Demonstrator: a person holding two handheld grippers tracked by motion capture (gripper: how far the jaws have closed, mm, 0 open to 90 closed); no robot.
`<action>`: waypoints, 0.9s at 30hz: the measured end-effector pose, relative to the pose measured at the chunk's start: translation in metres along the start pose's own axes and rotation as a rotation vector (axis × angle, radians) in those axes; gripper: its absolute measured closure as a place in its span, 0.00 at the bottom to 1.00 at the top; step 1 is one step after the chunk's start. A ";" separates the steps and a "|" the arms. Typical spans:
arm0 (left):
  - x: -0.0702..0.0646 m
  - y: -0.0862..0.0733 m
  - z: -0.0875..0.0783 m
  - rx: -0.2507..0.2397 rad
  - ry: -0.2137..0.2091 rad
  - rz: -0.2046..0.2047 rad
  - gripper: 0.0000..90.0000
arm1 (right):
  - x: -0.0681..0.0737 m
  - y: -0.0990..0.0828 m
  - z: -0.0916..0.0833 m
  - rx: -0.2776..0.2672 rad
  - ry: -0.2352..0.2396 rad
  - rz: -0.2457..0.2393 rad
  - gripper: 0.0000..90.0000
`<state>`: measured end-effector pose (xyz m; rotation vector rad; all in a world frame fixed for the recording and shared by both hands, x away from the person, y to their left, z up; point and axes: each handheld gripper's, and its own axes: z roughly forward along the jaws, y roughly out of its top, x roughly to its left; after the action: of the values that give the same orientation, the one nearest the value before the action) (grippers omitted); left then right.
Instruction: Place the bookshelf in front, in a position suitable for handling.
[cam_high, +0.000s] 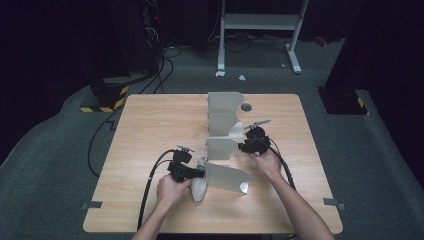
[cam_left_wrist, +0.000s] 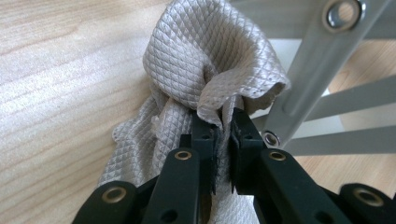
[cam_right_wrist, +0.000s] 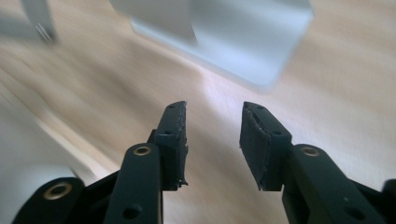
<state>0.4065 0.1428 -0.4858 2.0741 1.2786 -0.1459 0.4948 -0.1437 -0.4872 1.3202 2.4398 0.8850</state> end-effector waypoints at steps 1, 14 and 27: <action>0.001 0.001 -0.001 -0.003 -0.002 0.001 0.91 | -0.001 -0.008 0.001 -0.003 -0.006 0.001 0.65; 0.001 0.009 -0.008 -0.048 -0.045 0.005 0.91 | 0.015 -0.056 0.005 -0.167 -0.065 -0.078 0.47; -0.020 0.026 -0.044 -0.147 -0.064 0.101 0.92 | 0.016 -0.057 0.005 -0.167 -0.074 -0.070 0.47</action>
<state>0.4067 0.1469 -0.4306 1.9873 1.1109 -0.0704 0.4494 -0.1518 -0.5242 1.1804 2.2858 0.9798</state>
